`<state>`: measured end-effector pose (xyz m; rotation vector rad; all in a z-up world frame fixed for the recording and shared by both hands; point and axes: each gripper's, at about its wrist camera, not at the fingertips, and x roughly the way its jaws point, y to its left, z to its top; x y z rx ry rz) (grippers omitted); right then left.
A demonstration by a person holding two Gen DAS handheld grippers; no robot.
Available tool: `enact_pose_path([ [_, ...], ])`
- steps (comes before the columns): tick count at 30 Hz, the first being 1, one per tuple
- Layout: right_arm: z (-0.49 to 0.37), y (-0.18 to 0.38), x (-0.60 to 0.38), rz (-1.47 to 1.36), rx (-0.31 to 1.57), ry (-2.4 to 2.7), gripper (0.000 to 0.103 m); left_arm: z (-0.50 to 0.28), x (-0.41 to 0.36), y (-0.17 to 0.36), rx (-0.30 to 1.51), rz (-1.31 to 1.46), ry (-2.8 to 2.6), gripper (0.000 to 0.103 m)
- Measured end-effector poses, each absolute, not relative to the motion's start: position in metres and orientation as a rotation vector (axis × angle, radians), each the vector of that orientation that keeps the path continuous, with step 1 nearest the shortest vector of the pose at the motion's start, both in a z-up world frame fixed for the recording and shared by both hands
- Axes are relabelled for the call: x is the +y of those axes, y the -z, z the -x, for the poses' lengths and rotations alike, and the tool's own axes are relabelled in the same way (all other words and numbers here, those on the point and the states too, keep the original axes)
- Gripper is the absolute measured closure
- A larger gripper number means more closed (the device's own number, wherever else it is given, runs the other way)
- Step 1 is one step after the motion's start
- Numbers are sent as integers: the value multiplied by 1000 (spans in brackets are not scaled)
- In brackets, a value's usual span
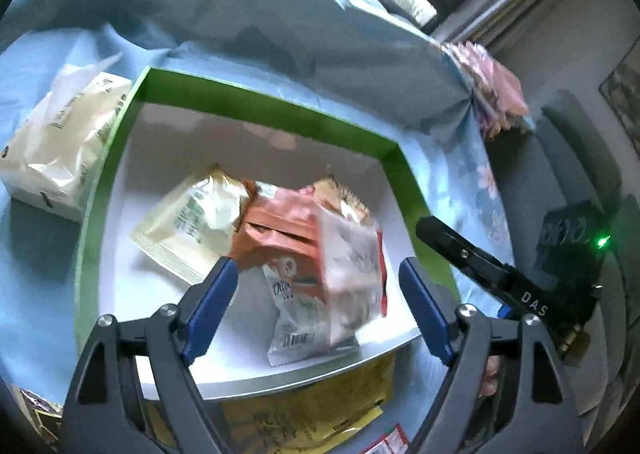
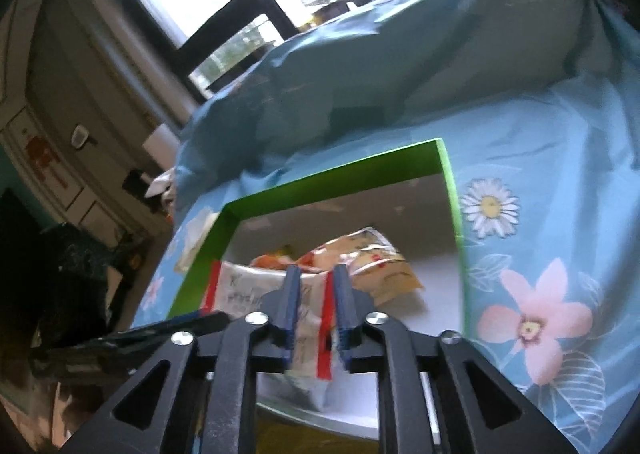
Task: Organize snacks
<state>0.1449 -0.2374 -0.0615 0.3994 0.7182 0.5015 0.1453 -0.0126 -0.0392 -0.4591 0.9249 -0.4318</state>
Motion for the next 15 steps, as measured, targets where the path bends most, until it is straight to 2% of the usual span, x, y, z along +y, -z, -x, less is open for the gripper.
enact_pose_path([
  [2, -142, 59, -247, -435, 700, -486, 57, -143, -7, 35, 907, 467, 413, 16],
  [7, -134, 49, -259, -449, 665, -473, 55, -136, -5, 29, 890, 430, 379, 9],
  [9, -131, 48, -261, -452, 661, -477, 53, -132, -7, 25, 881, 407, 370, 3],
  [15, -123, 46, -259, -428, 668, -475, 52, -120, -6, 23, 860, 359, 335, 1],
])
